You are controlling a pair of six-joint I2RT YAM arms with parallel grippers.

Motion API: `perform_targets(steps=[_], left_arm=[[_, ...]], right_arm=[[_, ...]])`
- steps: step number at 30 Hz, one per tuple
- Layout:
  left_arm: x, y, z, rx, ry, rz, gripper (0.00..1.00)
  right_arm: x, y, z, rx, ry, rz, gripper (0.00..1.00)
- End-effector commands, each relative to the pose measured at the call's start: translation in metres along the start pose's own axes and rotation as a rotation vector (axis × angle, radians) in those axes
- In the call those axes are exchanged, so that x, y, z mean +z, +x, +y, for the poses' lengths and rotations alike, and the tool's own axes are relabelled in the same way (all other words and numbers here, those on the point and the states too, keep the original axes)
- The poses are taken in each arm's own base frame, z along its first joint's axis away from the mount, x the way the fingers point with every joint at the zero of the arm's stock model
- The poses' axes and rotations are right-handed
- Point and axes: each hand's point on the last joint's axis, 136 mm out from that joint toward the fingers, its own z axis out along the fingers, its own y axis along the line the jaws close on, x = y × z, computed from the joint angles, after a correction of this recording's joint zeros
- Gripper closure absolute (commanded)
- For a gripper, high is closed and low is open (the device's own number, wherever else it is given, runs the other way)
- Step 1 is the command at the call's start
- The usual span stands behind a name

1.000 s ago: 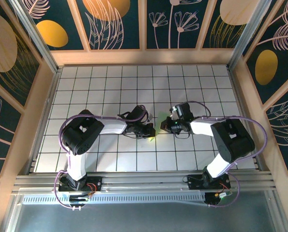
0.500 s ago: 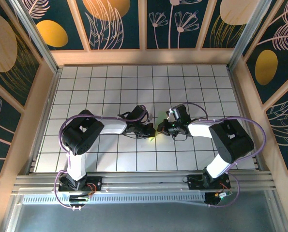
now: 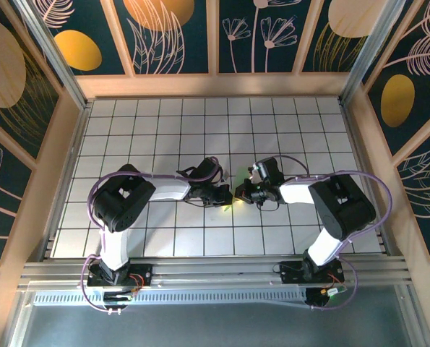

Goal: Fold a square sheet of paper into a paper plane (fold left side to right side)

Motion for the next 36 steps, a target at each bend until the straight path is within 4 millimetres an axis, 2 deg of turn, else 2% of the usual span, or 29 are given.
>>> perform_targets(steps=[1, 10, 14, 17, 21, 27, 32, 36], left_arm=[[0.010, 0.023, 0.058, -0.060, -0.209, 0.059, 1.00], [0.012, 0.026, 0.060, -0.060, -0.216, 0.067, 1.00], [0.011, 0.025, 0.059, -0.058, -0.214, 0.064, 1.00], [0.011, 0.024, 0.058, -0.057, -0.209, 0.058, 1.00], [0.010, 0.023, 0.056, -0.057, -0.203, 0.052, 1.00], [0.010, 0.021, 0.052, -0.054, -0.192, 0.046, 1.00], [0.010, 0.018, 0.046, -0.055, -0.167, 0.037, 1.00], [0.010, 0.016, 0.041, -0.057, -0.145, 0.031, 1.00]], right_arm=[[-0.003, -0.017, -0.025, -0.006, 0.084, -0.044, 1.00], [-0.017, -0.063, -0.030, -0.028, 0.087, -0.116, 1.00], [-0.026, -0.080, -0.017, -0.062, 0.065, -0.141, 1.00], [-0.033, -0.082, -0.005, -0.082, 0.037, -0.155, 1.00], [-0.033, -0.070, 0.005, -0.081, 0.006, -0.139, 1.00], [-0.012, -0.035, 0.019, -0.041, -0.038, -0.064, 1.00], [0.003, -0.016, 0.013, 0.011, -0.034, -0.021, 1.00], [0.012, -0.011, 0.010, 0.018, -0.025, 0.001, 1.00]])
